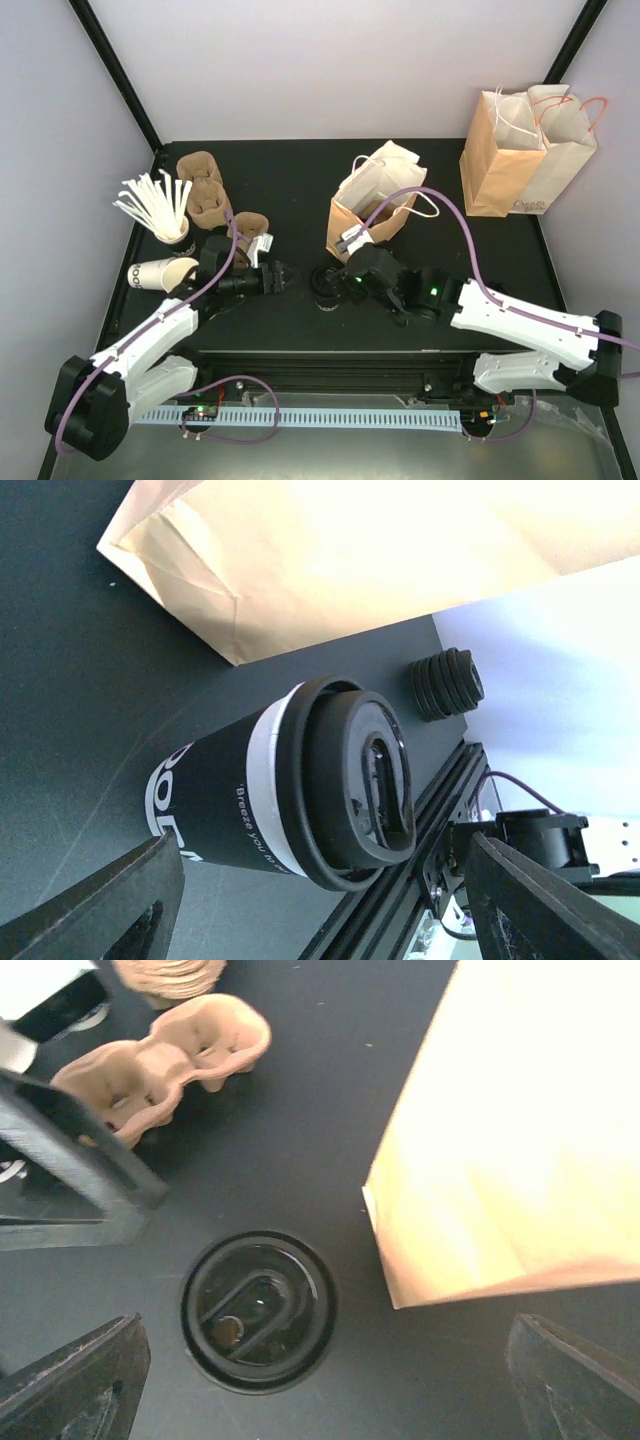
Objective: Pack the takeout coffee
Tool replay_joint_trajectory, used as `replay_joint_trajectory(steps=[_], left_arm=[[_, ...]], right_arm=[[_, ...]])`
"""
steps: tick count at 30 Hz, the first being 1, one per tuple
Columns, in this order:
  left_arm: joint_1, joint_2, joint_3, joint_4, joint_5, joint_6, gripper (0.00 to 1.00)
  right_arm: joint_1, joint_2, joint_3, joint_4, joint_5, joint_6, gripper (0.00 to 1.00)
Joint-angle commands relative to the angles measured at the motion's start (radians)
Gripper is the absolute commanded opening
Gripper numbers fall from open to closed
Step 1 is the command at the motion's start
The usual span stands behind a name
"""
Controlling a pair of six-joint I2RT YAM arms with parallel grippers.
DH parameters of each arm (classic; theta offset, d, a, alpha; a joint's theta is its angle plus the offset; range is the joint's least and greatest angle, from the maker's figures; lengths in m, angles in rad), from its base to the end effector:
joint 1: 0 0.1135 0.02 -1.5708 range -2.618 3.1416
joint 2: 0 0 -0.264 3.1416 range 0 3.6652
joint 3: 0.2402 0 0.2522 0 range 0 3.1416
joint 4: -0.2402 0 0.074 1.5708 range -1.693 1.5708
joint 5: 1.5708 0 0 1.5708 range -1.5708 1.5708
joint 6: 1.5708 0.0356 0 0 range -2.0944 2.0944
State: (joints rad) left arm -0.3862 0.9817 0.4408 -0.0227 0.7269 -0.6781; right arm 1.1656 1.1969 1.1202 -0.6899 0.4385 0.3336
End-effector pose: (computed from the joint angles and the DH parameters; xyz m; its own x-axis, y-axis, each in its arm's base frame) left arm 0.1757 -0.0970 0.2046 -0.8884 -0.1448 -0.4356 0.3140 0.5005 -0.8068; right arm 0.1120 0.2228 0.3266 -0.4914 -0.3935 -0.7770 -0.5827 0.8115 -0.0424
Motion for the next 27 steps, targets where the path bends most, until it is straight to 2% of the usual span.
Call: replay_joint_trajectory(steps=[1,5,7,9,11,13,15,18,21,27], left_arm=[[0.004,-0.059,-0.008,-0.001,0.023,0.078,0.81],[0.003,-0.102,-0.005,-0.018,0.007,0.108,0.83],[0.004,-0.116,0.005,-0.042,-0.007,0.118,0.84],[0.003,-0.122,0.02,-0.082,-0.017,0.132,0.84],[0.003,-0.122,0.024,-0.102,-0.021,0.142,0.85],[0.003,-0.113,0.023,-0.11,-0.025,0.148,0.85],[0.003,-0.098,0.02,-0.109,-0.01,0.15,0.85],[0.001,-0.088,0.018,-0.11,-0.001,0.154,0.84],[0.002,-0.095,0.023,-0.126,-0.008,0.163,0.84],[0.001,-0.109,0.041,-0.171,-0.02,0.175,0.84]], right_arm=[[-0.003,-0.097,-0.135,0.165,0.163,0.103,1.0],[-0.004,-0.149,-0.31,0.407,0.414,0.052,1.0],[-0.011,-0.193,-0.448,0.755,0.404,-0.144,1.0],[-0.054,-0.196,-0.491,0.942,0.334,-0.196,1.0],[-0.117,-0.137,-0.436,0.911,0.288,-0.146,1.0],[-0.154,-0.058,-0.374,0.859,0.339,-0.089,1.0],[-0.189,-0.003,-0.35,0.881,0.31,-0.096,1.0],[-0.225,0.05,-0.382,1.054,0.183,-0.202,1.0],[-0.24,0.14,-0.425,1.277,0.13,-0.338,1.0],[-0.31,0.308,-0.336,1.347,-0.029,-0.401,1.0]])
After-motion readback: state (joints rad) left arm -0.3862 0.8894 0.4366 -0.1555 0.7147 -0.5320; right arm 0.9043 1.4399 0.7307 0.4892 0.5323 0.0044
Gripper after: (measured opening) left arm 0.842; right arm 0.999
